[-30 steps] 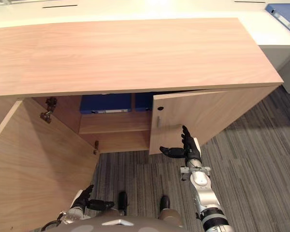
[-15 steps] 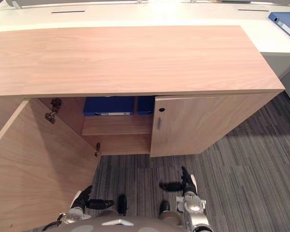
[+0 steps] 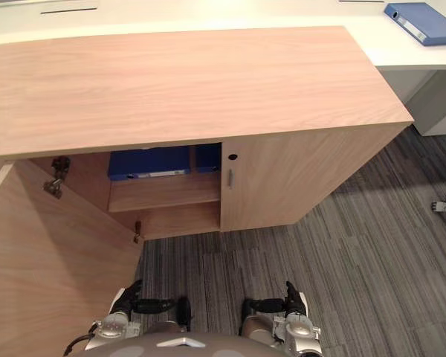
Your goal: Walk over to the cabinet, pick up the folder, carry it to the office cabinet, place the folder inside the office cabinet, then close the office cabinet door
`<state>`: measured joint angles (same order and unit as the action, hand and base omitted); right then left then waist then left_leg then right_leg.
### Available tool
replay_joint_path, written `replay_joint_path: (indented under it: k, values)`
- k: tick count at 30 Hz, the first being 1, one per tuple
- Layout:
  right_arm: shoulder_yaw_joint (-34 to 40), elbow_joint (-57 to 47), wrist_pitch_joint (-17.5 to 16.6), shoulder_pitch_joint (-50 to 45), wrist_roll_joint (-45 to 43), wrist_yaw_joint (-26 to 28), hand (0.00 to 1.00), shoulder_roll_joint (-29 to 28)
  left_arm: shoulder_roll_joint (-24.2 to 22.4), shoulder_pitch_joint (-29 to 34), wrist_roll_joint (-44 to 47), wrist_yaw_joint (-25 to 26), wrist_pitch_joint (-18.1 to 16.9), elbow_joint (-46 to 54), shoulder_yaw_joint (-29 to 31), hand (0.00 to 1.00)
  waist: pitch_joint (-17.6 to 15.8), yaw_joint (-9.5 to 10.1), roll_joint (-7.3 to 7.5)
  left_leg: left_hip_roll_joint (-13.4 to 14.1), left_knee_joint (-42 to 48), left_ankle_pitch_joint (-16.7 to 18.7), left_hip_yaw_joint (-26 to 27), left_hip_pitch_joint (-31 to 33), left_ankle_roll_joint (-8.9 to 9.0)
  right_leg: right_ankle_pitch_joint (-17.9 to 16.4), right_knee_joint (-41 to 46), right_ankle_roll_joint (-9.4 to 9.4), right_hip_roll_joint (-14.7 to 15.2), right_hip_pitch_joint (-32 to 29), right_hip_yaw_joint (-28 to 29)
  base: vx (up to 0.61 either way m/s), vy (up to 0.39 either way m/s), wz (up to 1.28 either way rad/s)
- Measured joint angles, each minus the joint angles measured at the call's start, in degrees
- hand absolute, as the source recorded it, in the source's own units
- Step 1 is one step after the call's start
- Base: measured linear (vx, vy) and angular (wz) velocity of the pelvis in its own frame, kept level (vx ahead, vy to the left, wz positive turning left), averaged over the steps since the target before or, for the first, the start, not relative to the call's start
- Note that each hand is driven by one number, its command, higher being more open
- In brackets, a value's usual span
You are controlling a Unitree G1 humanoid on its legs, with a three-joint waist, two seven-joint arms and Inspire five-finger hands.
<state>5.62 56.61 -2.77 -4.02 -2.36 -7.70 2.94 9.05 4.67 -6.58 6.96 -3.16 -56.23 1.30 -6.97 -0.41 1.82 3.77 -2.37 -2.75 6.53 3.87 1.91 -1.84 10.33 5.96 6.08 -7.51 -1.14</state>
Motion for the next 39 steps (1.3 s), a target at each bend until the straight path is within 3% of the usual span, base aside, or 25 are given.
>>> replay_joint_path:
  k: [1,3,6,7,8,11,13,15,17,22,29,39]
  values:
    - [0.0,-0.4,0.0,-0.1,-0.1,0.0,1.00,-0.3,-0.2,-0.1,0.6,0.1,0.0,0.1,0.3,1.00,-0.3,-0.15,0.10,-0.1,1.0,0.1,-1.7,0.4,-0.06,-4.5,9.0,-2.51,0.2,-1.9,2.0,-0.07,-0.025,0.60]
    - [0.0,-0.7,0.0,-0.7,0.0,0.0,1.00,-0.7,-0.4,0.2,1.9,0.1,0.0,0.5,1.4,1.00,0.4,0.34,1.22,-0.5,2.5,0.4,-4.2,1.7,0.28,-7.2,14.2,-1.02,0.0,-1.8,5.2,-0.06,-0.095,0.72]
    - [-0.1,-0.8,-0.2,-0.2,0.0,0.1,1.00,-1.7,-0.6,0.5,2.9,0.4,0.0,0.9,4.7,1.00,1.1,1.52,2.60,-0.7,4.0,-0.6,-5.7,5.1,2.10,-10.6,8.6,-1.27,-0.1,-0.6,6.0,-0.08,-0.173,0.42]
    - [0.0,-0.7,-0.3,0.8,0.0,0.1,1.00,-1.3,-0.8,0.1,3.2,0.6,0.0,0.5,4.9,1.00,0.3,1.76,1.63,0.0,4.9,-1.3,-7.0,6.6,2.91,-10.5,6.6,-1.62,-1.0,-0.3,4.9,-0.10,-0.176,0.39]
    - [0.0,-0.8,-0.2,0.9,0.0,-0.1,1.00,-0.9,-1.9,-0.1,3.5,0.8,0.0,0.4,5.0,1.00,-0.9,1.57,-0.30,0.9,4.8,-2.3,-8.6,7.3,3.53,-10.3,6.6,-2.19,-2.1,-0.3,3.2,-0.12,-0.172,0.50]
    - [1.4,-1.3,0.1,0.6,0.0,-0.2,1.00,0.4,-4.0,-0.2,3.7,0.9,0.0,0.4,6.9,1.00,-1.2,1.65,-2.97,2.6,2.3,-5.2,-10.6,8.7,4.42,-10.6,8.3,-4.26,-4.0,-1.9,-0.8,-0.17,-0.171,0.60]
    - [3.0,-1.4,0.1,0.9,0.0,-1.0,1.00,-0.5,-4.6,-1.1,3.7,0.7,0.2,0.4,8.1,1.00,-1.5,1.24,-2.34,4.3,3.9,-4.1,-5.6,10.2,4.08,-9.6,6.9,-5.92,-2.9,-2.8,-4.2,-0.11,-0.106,0.82]
    - [3.5,-2.9,0.1,0.0,-0.1,-1.7,1.00,-0.6,-6.0,-1.5,3.7,0.5,-0.1,1.1,8.7,1.00,-1.8,0.60,-1.08,3.9,13.5,1.3,0.8,9.3,4.28,-8.6,5.7,-6.32,-1.3,-1.9,-7.2,-0.01,-0.072,0.80]
    - [3.7,-3.5,0.0,0.0,-0.1,-1.7,1.00,-0.8,-6.8,-1.5,3.6,0.0,0.1,1.0,8.8,1.00,-1.6,0.05,-1.50,3.8,13.6,5.2,2.6,6.3,4.46,-7.8,4.4,-6.10,-1.3,-1.4,-8.6,0.00,0.004,0.46]
    - [4.6,-3.5,-0.1,-0.7,-0.2,-1.6,1.00,-2.6,-6.8,-0.7,3.6,0.2,0.1,0.9,9.2,1.00,-1.1,0.22,-0.83,2.6,4.5,2.8,3.8,-1.2,3.03,-4.4,-2.5,-4.40,-1.7,4.7,-9.6,-0.01,0.063,0.12]
    - [5.8,-2.5,0.0,-0.6,0.0,-1.7,1.00,-2.6,-7.3,1.4,5.0,1.3,0.1,0.7,10.0,1.00,0.4,0.18,-1.88,0.1,-1.7,-0.7,1.5,-4.6,1.39,-2.8,-5.7,-2.82,-0.5,8.0,-11.5,-0.04,0.052,0.16]
    - [6.8,-1.8,0.0,-0.3,0.0,-2.9,1.00,-2.1,-4.0,4.2,16.2,4.7,0.0,6.9,21.7,1.00,1.1,0.77,-1.24,-0.3,-2.6,-1.3,-2.2,-5.4,1.35,-2.8,-7.4,-2.82,-0.5,10.9,-15.2,-0.02,-0.005,0.19]
